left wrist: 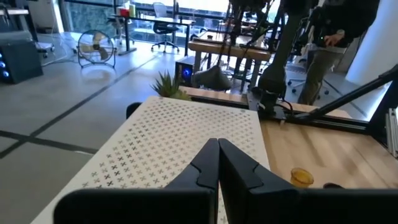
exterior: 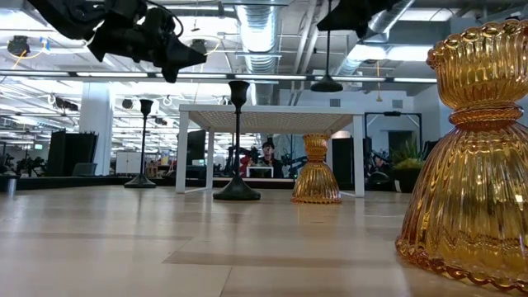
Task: Pick & Place candle stick holders
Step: Put the top right black candle holder on the shelf
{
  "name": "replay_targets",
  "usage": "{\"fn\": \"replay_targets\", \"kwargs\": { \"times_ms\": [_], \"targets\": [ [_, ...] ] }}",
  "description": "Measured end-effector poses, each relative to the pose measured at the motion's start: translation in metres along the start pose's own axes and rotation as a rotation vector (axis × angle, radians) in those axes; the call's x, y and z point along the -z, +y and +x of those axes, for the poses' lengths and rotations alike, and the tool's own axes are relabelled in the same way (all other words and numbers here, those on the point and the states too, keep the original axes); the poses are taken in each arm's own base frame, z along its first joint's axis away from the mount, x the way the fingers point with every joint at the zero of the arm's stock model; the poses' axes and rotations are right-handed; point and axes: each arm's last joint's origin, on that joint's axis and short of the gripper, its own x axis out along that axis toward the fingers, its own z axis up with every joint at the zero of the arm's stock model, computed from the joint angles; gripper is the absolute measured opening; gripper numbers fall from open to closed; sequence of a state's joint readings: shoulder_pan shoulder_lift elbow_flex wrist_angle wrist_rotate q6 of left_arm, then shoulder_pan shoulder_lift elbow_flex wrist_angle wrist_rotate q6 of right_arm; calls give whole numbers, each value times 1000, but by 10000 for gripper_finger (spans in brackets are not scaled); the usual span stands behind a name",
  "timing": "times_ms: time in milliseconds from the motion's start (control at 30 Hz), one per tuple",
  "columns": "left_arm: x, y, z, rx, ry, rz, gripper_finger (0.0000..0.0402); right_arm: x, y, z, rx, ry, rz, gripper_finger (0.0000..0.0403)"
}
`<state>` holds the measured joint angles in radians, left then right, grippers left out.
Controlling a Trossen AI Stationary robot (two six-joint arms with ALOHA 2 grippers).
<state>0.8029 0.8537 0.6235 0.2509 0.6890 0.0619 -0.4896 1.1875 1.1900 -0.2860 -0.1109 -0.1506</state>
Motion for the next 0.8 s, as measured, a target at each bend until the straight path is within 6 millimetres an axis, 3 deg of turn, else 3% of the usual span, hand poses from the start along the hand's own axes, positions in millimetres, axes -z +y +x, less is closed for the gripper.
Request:
{"fn": "replay_targets", "kwargs": {
  "times_ms": [367, 567, 800],
  "targets": [
    [-6, -11, -5, 216, -24, -70, 4, 15, -64, 28, 29, 25, 154, 0],
    [-14, -18, -13, 224, -58, -62, 4, 12, -76, 49, -55, 41, 176, 0],
    [-15, -24, -18, 215, -76, -46, 4, 22, -89, 70, -45, 116, 199, 0]
  ]
}}
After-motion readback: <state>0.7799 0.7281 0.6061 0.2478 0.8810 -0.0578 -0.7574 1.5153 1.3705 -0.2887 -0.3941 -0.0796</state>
